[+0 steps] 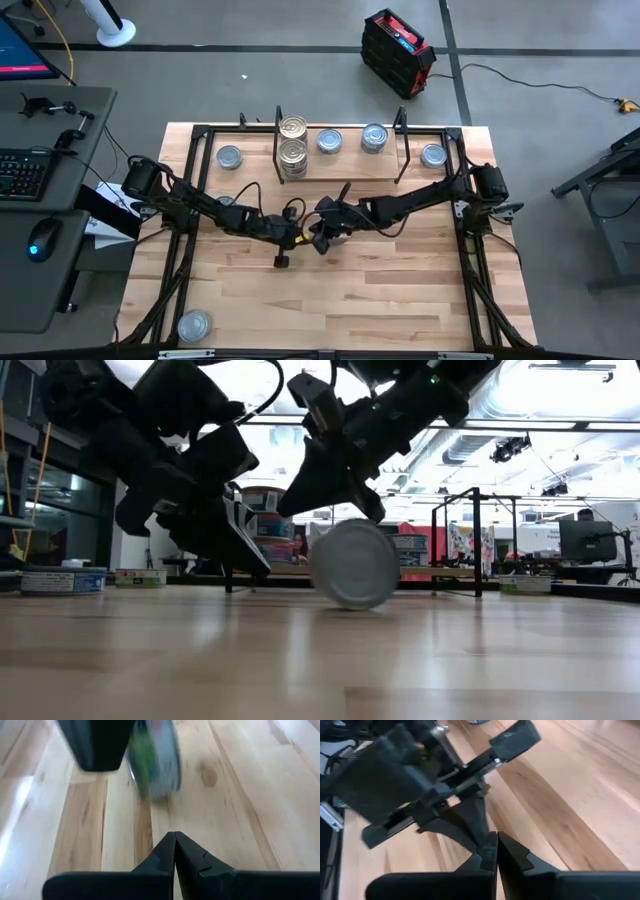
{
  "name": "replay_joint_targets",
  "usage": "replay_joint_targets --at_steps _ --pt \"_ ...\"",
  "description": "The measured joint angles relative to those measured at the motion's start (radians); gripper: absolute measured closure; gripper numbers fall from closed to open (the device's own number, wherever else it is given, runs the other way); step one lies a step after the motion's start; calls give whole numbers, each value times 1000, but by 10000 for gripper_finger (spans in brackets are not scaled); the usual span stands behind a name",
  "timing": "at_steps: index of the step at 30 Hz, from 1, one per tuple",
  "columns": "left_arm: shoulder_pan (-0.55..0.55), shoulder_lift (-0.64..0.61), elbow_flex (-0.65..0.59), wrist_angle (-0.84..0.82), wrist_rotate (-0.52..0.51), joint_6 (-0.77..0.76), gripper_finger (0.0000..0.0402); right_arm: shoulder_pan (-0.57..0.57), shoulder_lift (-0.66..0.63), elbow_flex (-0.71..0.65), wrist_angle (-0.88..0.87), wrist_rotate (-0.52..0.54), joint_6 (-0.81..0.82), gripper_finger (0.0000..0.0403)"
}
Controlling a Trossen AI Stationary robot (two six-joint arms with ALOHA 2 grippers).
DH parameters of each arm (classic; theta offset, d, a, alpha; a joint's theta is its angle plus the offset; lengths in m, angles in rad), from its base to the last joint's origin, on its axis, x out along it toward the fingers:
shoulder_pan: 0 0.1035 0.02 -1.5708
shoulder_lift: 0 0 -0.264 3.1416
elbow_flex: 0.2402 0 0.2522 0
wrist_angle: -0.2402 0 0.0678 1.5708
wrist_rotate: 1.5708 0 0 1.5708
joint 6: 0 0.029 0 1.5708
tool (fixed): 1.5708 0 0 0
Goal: Stack canned seafood by type on shelf
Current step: Put the green white tuna can on the shelf
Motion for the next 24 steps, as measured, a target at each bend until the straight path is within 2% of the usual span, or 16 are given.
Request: replay_joint_targets --at_steps 6,9,13,16,20,24 --pt "0 0 0 -1 -10 -5 402 2 -1 0 -4 0 0 403" --pt "0 -3 0 -34 -10 -31 402 -6 -43 0 -22 -1 -35 403" --pt "19 -65 -3 -217 -9 -156 402 -26 -185 3 -106 -3 -127 403" --pt "42 -119 -16 -366 -10 -222 402 -53 -286 3 -261 -49 -178 399" --pt "66 -198 -84 -362 -8 -293 401 -92 -367 4 -422 -198 -270 362" --pt "74 -297 -147 -342 -9 -419 401 -81 -360 49 -577 -275 -404 288"
